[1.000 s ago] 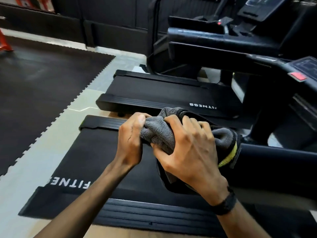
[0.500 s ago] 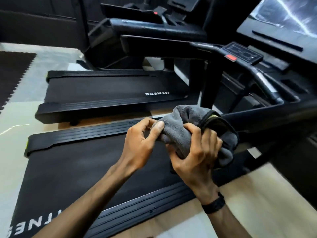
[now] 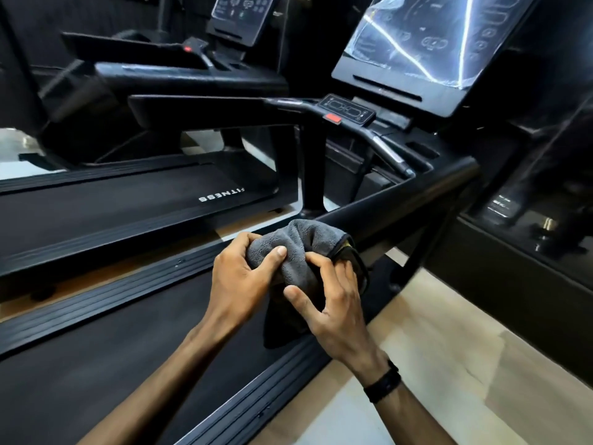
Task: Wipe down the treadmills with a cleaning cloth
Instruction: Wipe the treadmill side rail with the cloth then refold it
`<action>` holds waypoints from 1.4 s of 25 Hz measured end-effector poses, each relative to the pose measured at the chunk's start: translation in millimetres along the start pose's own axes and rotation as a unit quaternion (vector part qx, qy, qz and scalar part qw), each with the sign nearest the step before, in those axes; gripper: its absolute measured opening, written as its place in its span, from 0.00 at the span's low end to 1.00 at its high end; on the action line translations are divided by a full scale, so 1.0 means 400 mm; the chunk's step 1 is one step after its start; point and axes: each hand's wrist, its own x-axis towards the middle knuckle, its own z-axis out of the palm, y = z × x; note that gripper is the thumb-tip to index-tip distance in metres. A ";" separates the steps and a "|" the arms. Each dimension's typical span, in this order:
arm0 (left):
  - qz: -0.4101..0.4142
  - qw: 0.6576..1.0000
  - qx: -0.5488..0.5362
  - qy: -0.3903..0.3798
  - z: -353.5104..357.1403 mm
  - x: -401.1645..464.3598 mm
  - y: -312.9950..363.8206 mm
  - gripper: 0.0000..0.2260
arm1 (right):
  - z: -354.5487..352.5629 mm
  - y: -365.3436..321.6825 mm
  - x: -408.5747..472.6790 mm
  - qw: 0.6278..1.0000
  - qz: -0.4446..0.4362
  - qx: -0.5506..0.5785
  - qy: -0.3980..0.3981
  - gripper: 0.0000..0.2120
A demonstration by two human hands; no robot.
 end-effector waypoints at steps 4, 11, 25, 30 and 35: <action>0.011 1.000 0.004 -0.015 -0.003 0.001 -0.003 0.08 | -0.001 0.013 -0.011 0.997 0.017 0.075 0.026 0.22; 0.009 0.999 -0.024 -0.047 -0.020 -0.004 0.001 0.08 | -0.072 0.067 0.039 0.986 0.107 0.097 0.083 0.44; -0.016 0.980 -0.109 -0.168 -0.117 0.004 0.038 0.14 | -0.197 0.107 0.086 0.984 0.056 0.128 -0.110 0.11; 0.000 0.986 -0.057 -0.155 -0.158 -0.004 0.030 0.11 | -0.201 0.052 0.081 0.972 0.065 0.087 -0.209 0.11; -0.025 0.974 0.051 -0.219 -0.263 0.016 0.004 0.10 | -0.160 -0.014 0.039 0.919 0.055 0.167 -0.353 0.16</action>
